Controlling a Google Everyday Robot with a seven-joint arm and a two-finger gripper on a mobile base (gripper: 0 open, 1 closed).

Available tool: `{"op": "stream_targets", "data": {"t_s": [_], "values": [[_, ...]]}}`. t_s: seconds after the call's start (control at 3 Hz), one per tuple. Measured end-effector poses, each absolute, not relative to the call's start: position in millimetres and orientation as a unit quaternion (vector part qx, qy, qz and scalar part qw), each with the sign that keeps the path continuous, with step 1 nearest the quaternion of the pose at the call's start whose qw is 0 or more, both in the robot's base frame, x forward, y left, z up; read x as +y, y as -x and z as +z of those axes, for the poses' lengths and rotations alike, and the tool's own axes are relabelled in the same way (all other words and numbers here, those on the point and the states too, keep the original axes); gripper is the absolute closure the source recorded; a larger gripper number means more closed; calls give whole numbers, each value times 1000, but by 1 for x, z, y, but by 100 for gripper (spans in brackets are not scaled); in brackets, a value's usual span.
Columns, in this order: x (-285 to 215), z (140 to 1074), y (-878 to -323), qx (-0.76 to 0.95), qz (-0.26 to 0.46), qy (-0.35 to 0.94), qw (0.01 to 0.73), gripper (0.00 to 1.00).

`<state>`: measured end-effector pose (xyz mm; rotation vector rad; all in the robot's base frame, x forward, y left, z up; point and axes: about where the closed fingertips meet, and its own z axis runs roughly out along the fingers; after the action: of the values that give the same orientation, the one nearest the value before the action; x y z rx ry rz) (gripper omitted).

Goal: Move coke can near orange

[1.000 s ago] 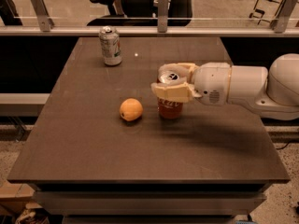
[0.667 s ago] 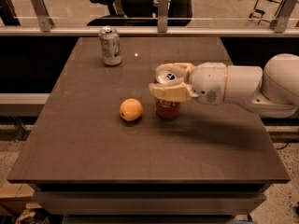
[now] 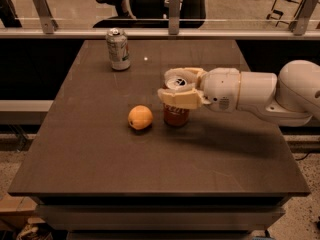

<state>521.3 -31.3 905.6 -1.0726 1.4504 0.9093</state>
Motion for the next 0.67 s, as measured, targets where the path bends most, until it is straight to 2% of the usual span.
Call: {"op": "stream_targets", "data": {"t_s": [0.67], "values": [[-26, 907, -520, 606, 383, 453, 530, 36]]}}
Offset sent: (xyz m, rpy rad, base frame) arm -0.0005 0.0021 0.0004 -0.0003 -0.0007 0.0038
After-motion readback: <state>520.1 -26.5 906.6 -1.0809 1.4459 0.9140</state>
